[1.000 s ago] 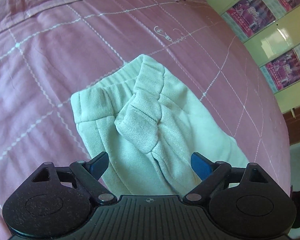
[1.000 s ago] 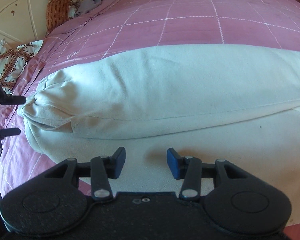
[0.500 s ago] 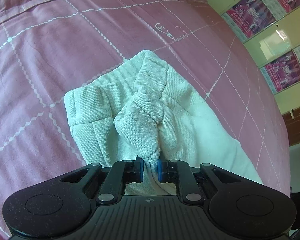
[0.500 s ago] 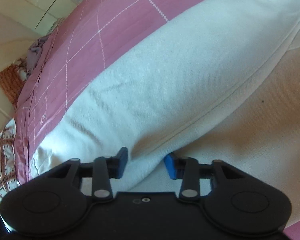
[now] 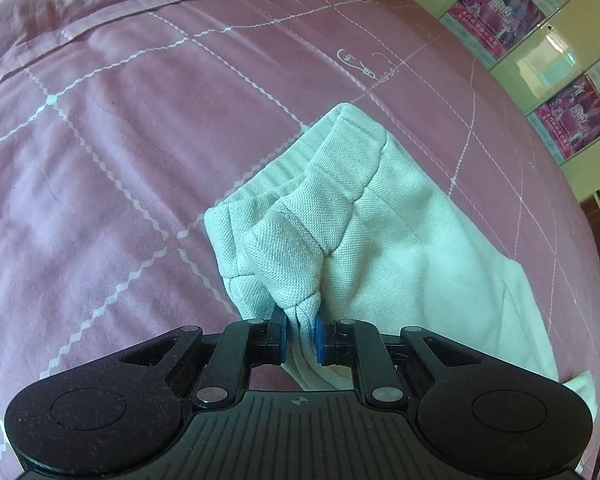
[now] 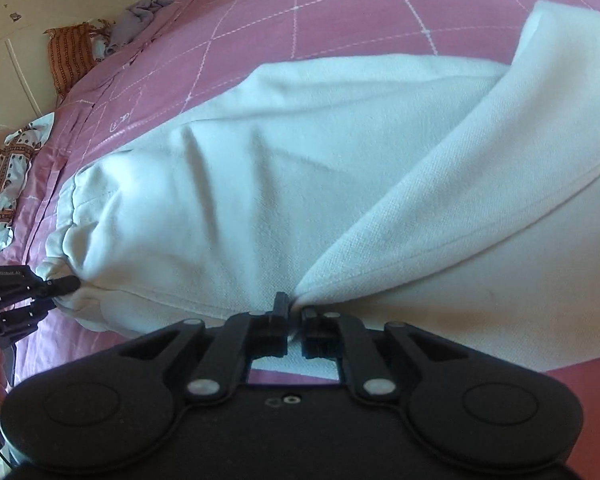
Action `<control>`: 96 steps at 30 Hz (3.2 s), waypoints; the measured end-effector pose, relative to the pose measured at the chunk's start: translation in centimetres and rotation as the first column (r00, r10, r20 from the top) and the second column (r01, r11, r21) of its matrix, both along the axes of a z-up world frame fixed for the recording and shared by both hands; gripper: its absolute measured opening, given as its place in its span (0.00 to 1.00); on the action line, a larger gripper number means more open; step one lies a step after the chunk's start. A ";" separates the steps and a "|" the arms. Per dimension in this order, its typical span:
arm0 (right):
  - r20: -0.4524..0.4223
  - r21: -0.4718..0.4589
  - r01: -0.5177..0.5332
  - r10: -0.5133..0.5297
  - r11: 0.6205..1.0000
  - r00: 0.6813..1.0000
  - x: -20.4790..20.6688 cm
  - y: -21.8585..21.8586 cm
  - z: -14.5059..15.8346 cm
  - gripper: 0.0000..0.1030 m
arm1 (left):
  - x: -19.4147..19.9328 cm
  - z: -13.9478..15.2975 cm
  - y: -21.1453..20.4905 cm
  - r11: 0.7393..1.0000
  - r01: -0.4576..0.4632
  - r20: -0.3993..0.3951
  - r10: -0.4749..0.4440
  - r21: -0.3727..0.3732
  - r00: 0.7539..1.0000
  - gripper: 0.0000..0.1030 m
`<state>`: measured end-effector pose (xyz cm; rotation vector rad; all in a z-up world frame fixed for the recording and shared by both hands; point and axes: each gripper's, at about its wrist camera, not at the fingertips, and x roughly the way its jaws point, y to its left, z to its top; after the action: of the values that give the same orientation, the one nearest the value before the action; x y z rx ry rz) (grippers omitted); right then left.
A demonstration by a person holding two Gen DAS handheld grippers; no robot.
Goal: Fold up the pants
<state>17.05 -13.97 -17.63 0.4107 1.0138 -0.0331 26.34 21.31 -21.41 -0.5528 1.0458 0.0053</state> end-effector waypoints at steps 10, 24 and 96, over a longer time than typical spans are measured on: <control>0.023 -0.019 -0.017 0.018 1.000 1.000 -0.7 0.9 0.4 0.08 | -1.2 -0.7 0.7 0.999 -0.032 0.037 0.033 -0.041 0.999 0.13; 0.074 -0.042 -0.061 0.064 0.997 0.995 0.0 2.3 1.5 0.06 | -0.1 -0.6 1.5 1.000 -0.026 0.047 0.026 -0.006 0.999 0.14; 0.119 0.094 0.434 -0.443 0.896 0.889 -11.1 -18.3 1.0 0.29 | -5.1 4.8 -12.2 0.959 0.220 0.074 -0.236 0.178 0.969 0.19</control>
<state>5.96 -32.31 -16.60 0.6886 0.7694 -0.3763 21.26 9.08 -16.58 -0.2736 1.0006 -0.1334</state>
